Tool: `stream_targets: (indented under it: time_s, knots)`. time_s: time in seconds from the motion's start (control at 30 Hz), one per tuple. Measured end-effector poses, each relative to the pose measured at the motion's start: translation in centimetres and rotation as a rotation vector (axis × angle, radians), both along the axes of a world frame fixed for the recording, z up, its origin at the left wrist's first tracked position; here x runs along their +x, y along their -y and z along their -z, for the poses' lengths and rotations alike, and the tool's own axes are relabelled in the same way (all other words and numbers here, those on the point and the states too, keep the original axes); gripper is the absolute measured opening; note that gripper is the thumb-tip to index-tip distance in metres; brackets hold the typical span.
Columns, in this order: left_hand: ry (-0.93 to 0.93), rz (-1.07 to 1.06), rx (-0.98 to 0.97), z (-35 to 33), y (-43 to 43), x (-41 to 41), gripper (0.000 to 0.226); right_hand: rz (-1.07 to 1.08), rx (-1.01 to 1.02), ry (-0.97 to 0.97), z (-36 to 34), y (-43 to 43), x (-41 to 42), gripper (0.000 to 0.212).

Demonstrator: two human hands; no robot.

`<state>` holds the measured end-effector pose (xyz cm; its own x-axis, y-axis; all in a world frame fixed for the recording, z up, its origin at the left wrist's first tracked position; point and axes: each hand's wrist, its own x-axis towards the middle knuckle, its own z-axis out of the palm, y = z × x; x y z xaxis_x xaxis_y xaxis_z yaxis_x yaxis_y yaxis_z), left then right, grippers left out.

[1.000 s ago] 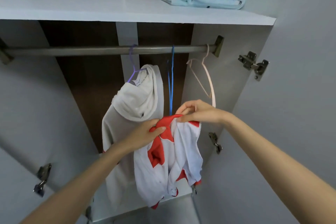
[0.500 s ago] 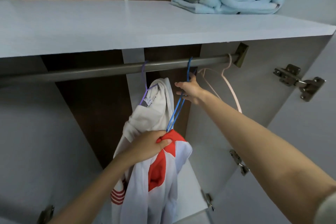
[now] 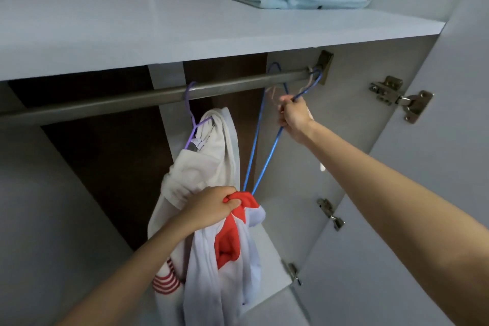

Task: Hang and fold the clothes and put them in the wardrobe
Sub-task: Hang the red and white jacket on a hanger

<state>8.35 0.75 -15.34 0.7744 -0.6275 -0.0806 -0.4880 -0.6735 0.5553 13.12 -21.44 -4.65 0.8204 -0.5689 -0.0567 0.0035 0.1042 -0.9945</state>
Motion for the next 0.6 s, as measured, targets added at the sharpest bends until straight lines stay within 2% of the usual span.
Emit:
stream_targets:
  time_s: [0.2,0.37,0.47,0.53,0.6]
  knots:
    - [0.079,0.007,0.119,0.2,0.9,-2.9,0.017,0.117,0.103,0.083,1.9,2.3,-6.5,0.03]
    - [0.176,-0.049,0.139,1.3,0.3,-7.0,0.018,-0.017,0.133,0.072,1.2,4.0,-12.2,0.027]
    - [0.189,-0.2,0.022,0.8,0.5,-9.8,0.023,-0.157,0.019,-0.037,0.5,4.2,-16.5,0.027]
    - [0.175,-0.286,0.011,0.0,1.3,-11.6,0.028,-0.258,-0.137,-0.125,0.3,4.2,-19.7,0.025]
    - [0.165,-0.346,0.011,-0.8,2.1,-13.2,0.03,-0.348,-0.299,-0.198,0.3,4.1,-23.5,0.015]
